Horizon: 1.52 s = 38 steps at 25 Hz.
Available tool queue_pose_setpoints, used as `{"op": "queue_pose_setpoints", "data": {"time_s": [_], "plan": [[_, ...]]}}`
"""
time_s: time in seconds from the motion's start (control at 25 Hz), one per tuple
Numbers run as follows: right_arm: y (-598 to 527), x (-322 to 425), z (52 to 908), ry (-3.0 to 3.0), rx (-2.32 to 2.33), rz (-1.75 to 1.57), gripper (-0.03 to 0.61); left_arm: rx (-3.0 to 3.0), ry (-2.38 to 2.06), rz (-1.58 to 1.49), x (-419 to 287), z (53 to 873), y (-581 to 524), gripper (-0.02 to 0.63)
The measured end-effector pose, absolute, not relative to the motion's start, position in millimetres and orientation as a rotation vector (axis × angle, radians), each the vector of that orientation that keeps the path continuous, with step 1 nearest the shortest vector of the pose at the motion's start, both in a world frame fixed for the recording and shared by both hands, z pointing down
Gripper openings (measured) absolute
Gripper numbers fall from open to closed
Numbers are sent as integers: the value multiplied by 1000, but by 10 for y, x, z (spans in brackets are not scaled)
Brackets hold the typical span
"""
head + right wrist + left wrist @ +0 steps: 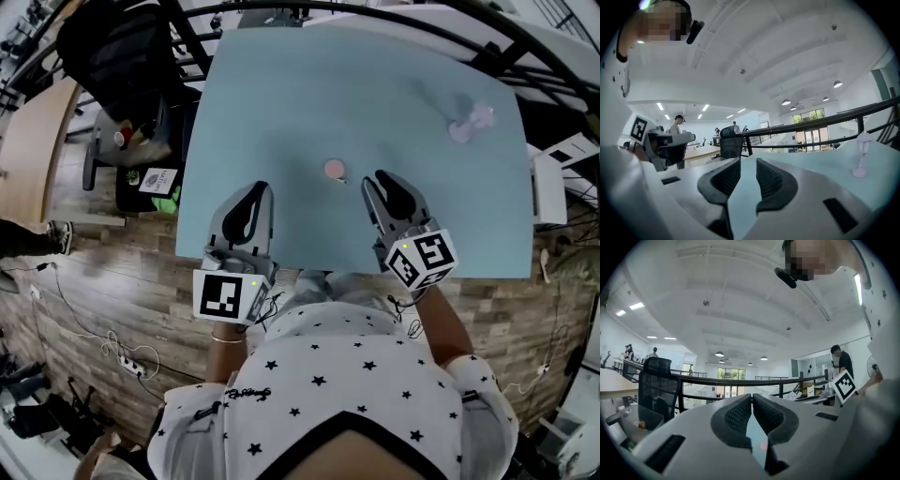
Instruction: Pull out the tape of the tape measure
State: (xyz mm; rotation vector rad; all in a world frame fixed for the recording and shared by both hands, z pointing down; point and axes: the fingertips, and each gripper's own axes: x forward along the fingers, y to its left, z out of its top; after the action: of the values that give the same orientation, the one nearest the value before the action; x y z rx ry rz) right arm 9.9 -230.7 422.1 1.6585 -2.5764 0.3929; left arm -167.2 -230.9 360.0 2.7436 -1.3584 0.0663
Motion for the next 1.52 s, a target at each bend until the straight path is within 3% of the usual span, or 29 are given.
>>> {"op": "queue_pose_setpoints", "data": {"time_s": [0.44,0.88,1.52], "plan": [[-2729,-177,5412,-2433,1337,534,191,2610,-1507,181,-1887,3763,-2353,34],[-2969,-255,6142,-2296,1225,493,240,2513,-1577,270,-1940,3958,-2265,34],[-3069,-290,6463,-2165,1168,489,213,2455,-1680,305,-2027,3913,-2079,34]]}}
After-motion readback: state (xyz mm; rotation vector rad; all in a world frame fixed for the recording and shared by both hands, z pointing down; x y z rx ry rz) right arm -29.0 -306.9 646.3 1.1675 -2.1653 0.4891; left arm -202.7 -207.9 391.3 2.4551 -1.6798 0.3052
